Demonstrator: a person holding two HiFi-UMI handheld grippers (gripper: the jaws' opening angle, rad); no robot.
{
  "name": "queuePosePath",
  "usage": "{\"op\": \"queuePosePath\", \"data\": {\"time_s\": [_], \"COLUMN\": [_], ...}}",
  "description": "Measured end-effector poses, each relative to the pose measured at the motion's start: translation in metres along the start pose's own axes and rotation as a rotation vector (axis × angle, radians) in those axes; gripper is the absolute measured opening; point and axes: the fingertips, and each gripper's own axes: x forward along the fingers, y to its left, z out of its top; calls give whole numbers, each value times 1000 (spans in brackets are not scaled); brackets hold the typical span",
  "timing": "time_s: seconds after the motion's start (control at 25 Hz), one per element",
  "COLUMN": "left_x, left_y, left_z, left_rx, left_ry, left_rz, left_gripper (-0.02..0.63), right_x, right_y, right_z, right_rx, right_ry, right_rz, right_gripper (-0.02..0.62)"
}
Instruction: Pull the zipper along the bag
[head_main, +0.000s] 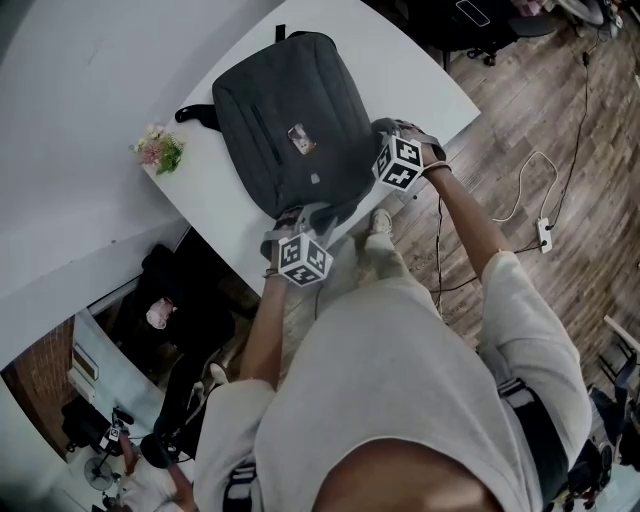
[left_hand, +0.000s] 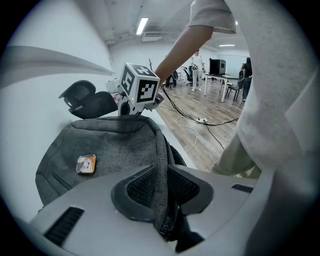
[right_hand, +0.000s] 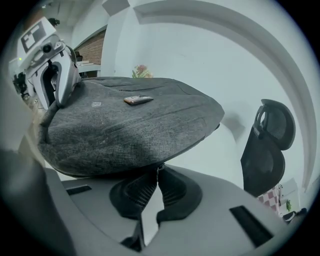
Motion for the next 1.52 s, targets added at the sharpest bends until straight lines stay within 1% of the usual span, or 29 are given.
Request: {"op": "queuePosePath", "data": {"time_s": [0.24,0.48,0.76,0.92,1.08,1.24,1.4,1.52], "left_x": [1,3,7,11,16,19,23,23], "left_y": [1,6,9,8,9,5,3,1], "left_z": [1,0,4,11,16,22,30,31], "left_rx": [-42,-83,-140,-153,-169,-188,-203,-207], "left_ry": [-6,-11,-29,-40,-43,-48,-54,-55], "left_rz": [8,18,26,25,25,19,14,16], "left_gripper": [94,91,89,87,87,87,87,87], "right_x": [-4,-6,-18,-31,-42,-56,-66,-70], "right_y": [4,4,31,48,62,84,104,117], "right_z": [-10,-15,-24,-30,-36,-43,-50,-49], "right_rx": [-20,-17,6,79,172,262,377,433], "right_ry": [63,135,173,190,201,216,234,240], "right_rz": [-13,-55,-45,-51,-83,-102,-138,-162], "right_gripper": [21,21,21,21,21,21,20,20]}}
